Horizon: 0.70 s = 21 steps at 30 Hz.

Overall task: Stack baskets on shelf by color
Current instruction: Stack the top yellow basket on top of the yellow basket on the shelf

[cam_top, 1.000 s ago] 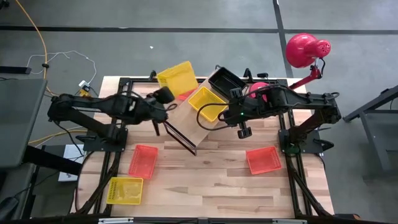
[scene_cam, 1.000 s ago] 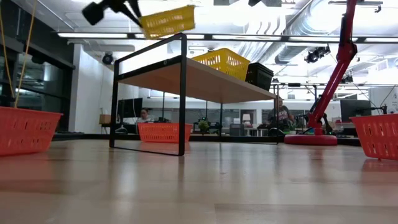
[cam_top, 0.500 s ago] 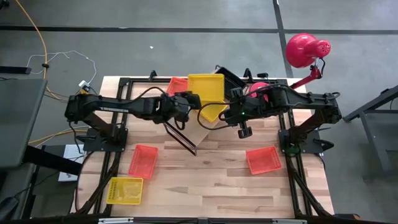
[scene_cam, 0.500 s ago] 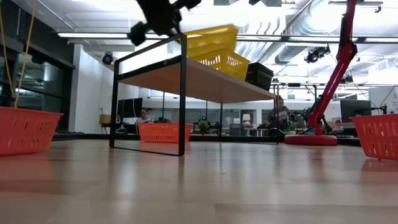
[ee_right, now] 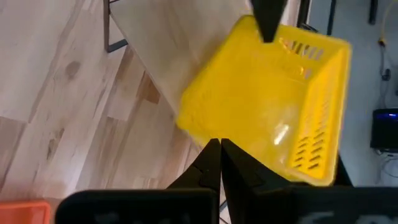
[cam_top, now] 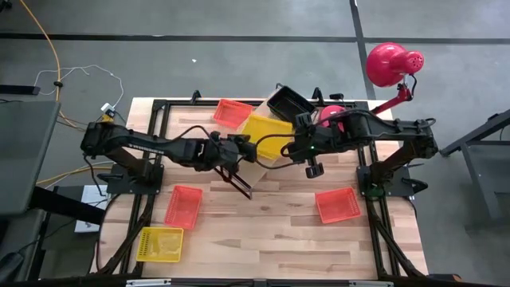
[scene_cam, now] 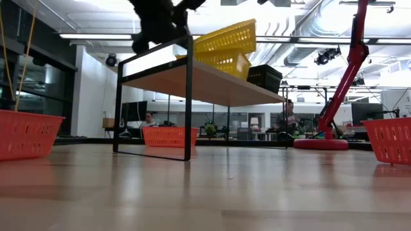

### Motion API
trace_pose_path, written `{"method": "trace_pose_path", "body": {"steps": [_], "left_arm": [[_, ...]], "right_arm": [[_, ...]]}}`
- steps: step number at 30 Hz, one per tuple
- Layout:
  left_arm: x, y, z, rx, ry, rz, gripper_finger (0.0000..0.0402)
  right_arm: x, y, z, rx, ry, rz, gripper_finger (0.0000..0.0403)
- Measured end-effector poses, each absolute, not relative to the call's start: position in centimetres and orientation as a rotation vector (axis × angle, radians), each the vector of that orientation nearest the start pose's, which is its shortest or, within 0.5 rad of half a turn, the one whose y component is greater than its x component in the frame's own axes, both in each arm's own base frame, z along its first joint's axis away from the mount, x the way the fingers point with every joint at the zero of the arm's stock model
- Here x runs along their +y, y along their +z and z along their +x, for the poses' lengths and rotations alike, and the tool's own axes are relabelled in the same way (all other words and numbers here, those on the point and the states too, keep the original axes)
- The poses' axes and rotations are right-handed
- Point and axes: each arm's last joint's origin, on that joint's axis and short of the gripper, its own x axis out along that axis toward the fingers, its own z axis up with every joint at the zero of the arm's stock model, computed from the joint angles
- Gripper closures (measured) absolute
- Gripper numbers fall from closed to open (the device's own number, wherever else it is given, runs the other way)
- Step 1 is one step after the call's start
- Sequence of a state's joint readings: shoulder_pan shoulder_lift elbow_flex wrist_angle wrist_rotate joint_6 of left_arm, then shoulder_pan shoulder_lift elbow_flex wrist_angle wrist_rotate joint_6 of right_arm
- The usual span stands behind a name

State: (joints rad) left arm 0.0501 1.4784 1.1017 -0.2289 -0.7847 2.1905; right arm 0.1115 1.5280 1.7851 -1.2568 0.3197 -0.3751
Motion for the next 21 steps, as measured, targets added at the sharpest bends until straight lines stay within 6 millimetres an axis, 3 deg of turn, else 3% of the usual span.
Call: {"method": "trace_pose_path", "body": {"steps": [5,14,21], "left_arm": [[4.1,29.9,31.0,1.185,-0.014,2.155,0.0401],[3.1,31.3,30.1,1.127,0.064,2.120,0.0401],[2.4,31.1,29.7,1.148,0.067,2.086,0.0401]], "right_arm": [[2.5,40.8,28.2,0.995,-0.018,-0.555,0.0403],[2.3,41.2,28.6,0.939,-0.125,-0.554,0.0403],[2.1,41.7,29.2,0.851,-0.246,-0.425,0.0403]]}}
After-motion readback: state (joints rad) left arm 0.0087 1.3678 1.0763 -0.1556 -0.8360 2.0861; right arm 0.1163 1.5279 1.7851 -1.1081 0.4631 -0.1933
